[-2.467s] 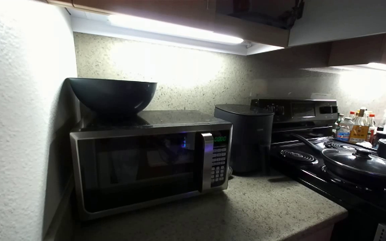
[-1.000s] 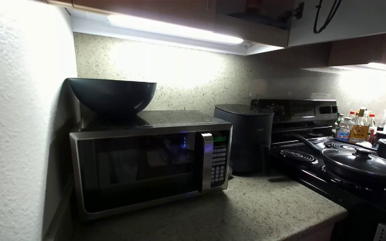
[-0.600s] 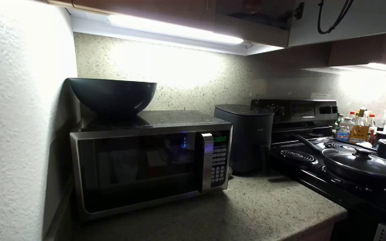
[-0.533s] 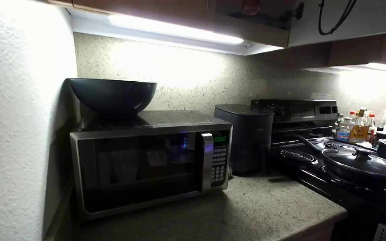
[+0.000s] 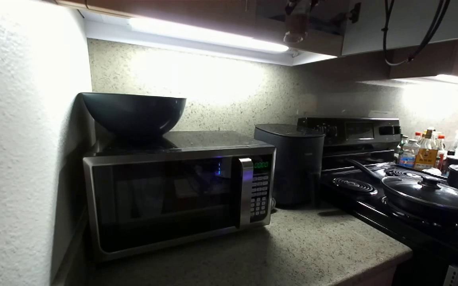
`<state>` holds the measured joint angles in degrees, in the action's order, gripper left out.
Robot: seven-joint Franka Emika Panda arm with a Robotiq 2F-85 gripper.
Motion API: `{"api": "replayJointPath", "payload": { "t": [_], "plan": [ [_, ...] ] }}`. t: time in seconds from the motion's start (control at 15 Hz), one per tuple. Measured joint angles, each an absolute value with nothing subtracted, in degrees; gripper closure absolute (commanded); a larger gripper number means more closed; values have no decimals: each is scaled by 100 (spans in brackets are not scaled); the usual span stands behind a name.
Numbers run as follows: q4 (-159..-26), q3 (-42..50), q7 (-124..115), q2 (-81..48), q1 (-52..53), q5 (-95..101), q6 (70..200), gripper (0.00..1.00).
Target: Put the bottle from the cupboard onto the microwave
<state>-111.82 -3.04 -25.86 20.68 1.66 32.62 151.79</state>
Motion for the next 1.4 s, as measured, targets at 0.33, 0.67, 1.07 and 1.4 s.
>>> {"api": "replayJointPath", "payload": {
  "t": [0.33, 0.67, 1.07, 1.4],
  "plan": [
    [-11784, -505, -2610, 1937, -338, 2930, 15588, 39],
    [-11877, -424, -2758, 1707, -372, 2922, 15878, 39],
    [-11912, -423, -2759, 1679, -344, 2922, 15873, 64],
    [-12157, -511, -2759, 1347, -160, 2923, 15880, 64]
  ]
}}
